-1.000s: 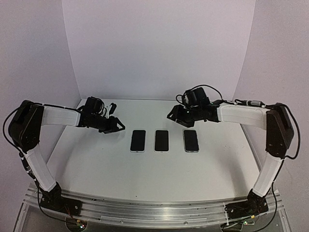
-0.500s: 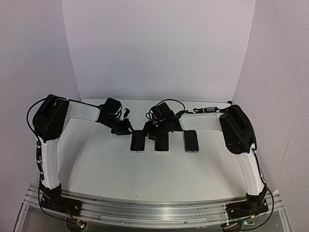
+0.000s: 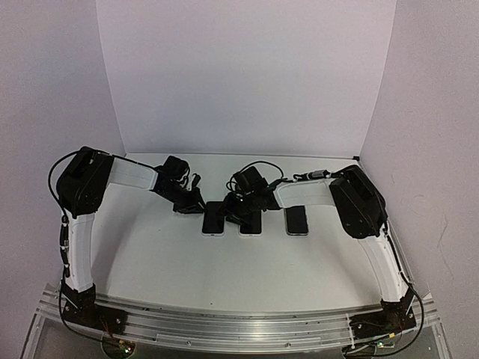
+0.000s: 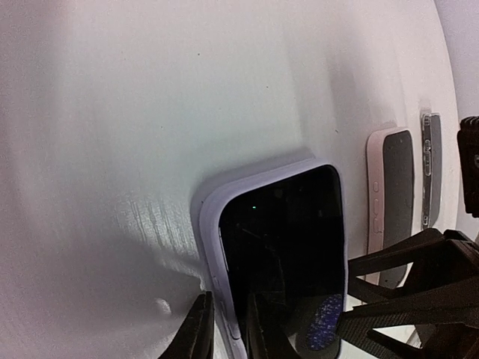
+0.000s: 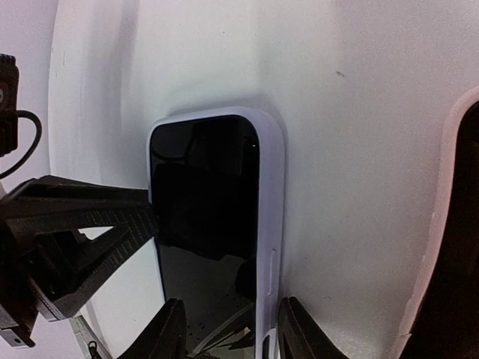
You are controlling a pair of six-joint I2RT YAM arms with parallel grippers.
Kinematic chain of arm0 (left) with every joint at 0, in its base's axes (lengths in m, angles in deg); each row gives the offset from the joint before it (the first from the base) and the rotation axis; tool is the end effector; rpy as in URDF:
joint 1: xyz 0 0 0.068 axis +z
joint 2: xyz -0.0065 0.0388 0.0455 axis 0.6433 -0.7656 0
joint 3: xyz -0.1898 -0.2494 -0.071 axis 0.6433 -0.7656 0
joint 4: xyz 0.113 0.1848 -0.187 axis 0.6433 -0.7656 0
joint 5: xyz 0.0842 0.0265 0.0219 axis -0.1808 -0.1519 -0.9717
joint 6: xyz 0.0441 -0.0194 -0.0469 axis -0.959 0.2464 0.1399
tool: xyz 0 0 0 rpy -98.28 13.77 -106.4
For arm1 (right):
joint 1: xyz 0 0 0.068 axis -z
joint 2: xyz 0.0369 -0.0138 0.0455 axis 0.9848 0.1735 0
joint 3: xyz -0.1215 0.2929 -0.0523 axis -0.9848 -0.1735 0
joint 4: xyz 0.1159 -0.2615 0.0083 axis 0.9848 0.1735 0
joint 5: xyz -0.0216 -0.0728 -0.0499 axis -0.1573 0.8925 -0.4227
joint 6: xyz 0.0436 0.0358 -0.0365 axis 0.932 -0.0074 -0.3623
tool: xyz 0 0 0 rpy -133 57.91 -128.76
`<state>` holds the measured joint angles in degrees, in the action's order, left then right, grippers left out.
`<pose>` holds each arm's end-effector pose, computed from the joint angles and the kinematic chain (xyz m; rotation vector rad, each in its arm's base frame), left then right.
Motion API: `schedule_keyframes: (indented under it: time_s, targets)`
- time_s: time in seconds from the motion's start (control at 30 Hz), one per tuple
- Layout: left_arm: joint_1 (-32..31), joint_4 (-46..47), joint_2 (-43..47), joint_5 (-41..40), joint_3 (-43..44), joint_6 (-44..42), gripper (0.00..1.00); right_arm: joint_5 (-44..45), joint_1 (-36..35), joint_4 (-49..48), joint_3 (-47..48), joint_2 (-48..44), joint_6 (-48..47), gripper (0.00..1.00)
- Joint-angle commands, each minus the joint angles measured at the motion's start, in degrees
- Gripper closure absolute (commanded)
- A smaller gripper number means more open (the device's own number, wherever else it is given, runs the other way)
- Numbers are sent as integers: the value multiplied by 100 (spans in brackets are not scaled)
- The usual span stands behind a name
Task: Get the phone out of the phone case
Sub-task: Pick up the phone at the center of the board.
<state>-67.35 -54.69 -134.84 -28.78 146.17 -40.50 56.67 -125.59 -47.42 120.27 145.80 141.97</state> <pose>0.4251 -0.2450 0.1344 0.2402 2.6716 -0.8776 0.4087 0.4301 0.1319 0.1001 2.5612 0.9913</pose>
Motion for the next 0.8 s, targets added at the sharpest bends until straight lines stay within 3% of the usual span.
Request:
schedule_keyframes:
  time_s: [0.0, 0.1, 0.4, 0.63, 0.7, 0.77]
  targets:
    - [-2, -81, -258, 193, -150, 115, 93, -230, -26, -428, -182, 166, 361, 60]
    - [-2, -17, -242, 426, -133, 173, 99, -259, -25, -613, -268, 152, 416, 61]
    - [-2, -254, 252, 688, 42, 19, 100, -238, -26, -927, -492, -31, 145, 58]
    - [-11, 23, 201, 940, -221, 78, 100, -1140, -28, -2549, -377, 367, 879, 58]
    - [-11, 67, 180, 977, -203, 60, 100, -1237, -24, -2903, -370, 413, 1047, 61]
    - [-9, 68, 175, 1003, -147, 16, 100, -1298, -23, -3122, -362, 430, 1137, 72]
